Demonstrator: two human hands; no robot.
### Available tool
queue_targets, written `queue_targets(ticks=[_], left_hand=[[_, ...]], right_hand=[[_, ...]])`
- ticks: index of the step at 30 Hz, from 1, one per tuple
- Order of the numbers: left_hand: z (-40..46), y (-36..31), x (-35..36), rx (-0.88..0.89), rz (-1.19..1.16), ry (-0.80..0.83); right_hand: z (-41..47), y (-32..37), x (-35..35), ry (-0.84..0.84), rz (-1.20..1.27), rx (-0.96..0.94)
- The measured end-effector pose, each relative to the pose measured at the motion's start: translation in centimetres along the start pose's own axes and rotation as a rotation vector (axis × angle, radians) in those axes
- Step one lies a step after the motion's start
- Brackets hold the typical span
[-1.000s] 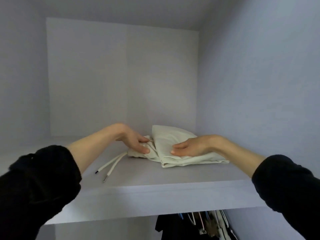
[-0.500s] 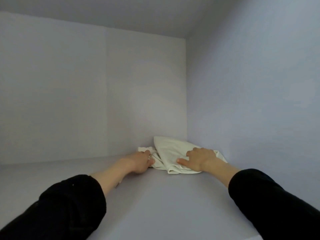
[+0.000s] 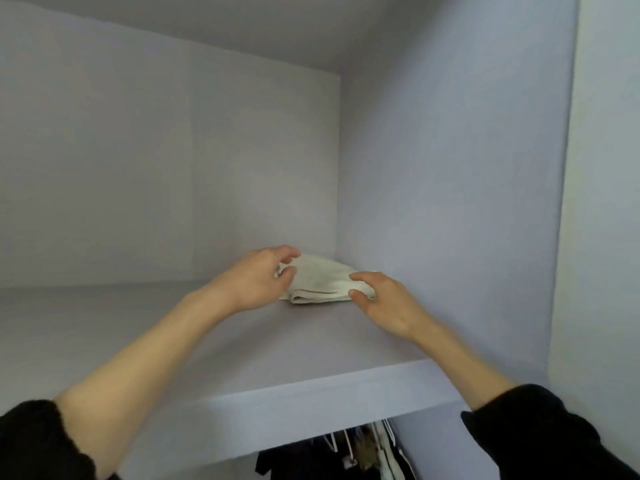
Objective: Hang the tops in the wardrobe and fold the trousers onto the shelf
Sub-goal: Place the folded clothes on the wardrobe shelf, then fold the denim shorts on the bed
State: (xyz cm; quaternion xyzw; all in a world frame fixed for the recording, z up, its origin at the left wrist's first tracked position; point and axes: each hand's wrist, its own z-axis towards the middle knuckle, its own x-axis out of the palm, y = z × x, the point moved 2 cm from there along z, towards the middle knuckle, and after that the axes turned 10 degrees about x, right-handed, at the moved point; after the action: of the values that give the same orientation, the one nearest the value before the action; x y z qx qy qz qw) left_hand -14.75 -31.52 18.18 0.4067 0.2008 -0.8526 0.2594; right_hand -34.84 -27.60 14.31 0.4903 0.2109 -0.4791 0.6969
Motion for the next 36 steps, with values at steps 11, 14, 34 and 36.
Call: queue_targets(ticks=[11,14,34,36], left_hand=[[-12.7,-12.9,3.6,0.123,-0.666,-0.143],[-17.6,-16.0,6.1,0.113,-0.796,0.015],[-43.3,-59.7,18.1,0.613,-1.151,0.991],[-45.2,-66.7,18.9,0.689,-1.16,1.049]], right_hand=[[-19.7,0.8,-5.1,-0.08,0.095,0.197],[-27.3,-1.1,-4.2,-0.061,0.113,0.356],[-83.0,-10.7,-17.0,-0.493,0.282,1.266],[-89.1,-11.8,-19.8,-0.559,0.269,1.344]])
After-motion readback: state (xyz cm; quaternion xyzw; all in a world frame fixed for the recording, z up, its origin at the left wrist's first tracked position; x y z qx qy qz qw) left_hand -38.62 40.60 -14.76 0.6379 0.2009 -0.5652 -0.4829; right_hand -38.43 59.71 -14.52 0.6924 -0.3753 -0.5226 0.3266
